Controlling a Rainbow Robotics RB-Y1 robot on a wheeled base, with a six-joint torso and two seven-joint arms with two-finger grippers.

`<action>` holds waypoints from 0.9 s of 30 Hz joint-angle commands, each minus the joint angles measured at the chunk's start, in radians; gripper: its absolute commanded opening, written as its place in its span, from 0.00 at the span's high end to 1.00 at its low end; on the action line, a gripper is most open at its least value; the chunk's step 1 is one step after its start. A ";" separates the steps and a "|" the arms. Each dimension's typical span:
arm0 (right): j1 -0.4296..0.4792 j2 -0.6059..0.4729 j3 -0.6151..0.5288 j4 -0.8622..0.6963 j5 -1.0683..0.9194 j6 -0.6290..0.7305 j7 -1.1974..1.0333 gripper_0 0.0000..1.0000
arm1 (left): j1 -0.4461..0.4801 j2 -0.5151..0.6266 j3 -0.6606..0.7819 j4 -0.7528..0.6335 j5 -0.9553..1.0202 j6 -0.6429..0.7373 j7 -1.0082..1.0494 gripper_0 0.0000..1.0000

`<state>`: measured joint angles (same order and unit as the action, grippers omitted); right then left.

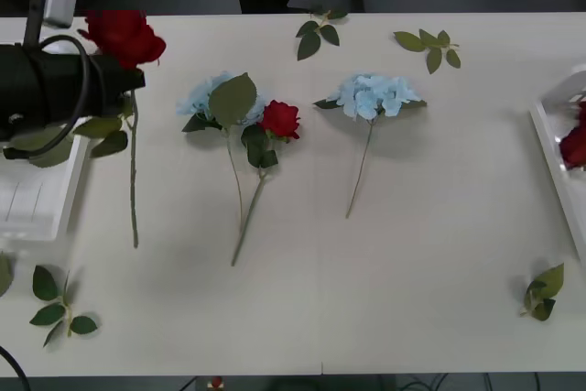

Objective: Place the red flowers into the right box and the blue flowers into the left box. If a person shows an open palm, hand one flower to the person first, then continue sorting.

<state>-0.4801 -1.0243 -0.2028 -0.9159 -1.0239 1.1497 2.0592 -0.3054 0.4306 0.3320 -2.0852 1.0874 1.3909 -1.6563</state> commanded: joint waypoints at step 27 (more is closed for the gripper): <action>-0.063 0.322 -0.037 -0.528 -0.622 0.538 -0.140 0.00 | -0.261 -0.339 -0.416 0.315 0.180 -0.500 -0.152 1.00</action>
<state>-0.5180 -0.7333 -0.2372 -1.3803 -1.6397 1.6817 1.9842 -0.5391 0.1107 -0.0796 -1.7796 1.2667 0.9144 -1.8082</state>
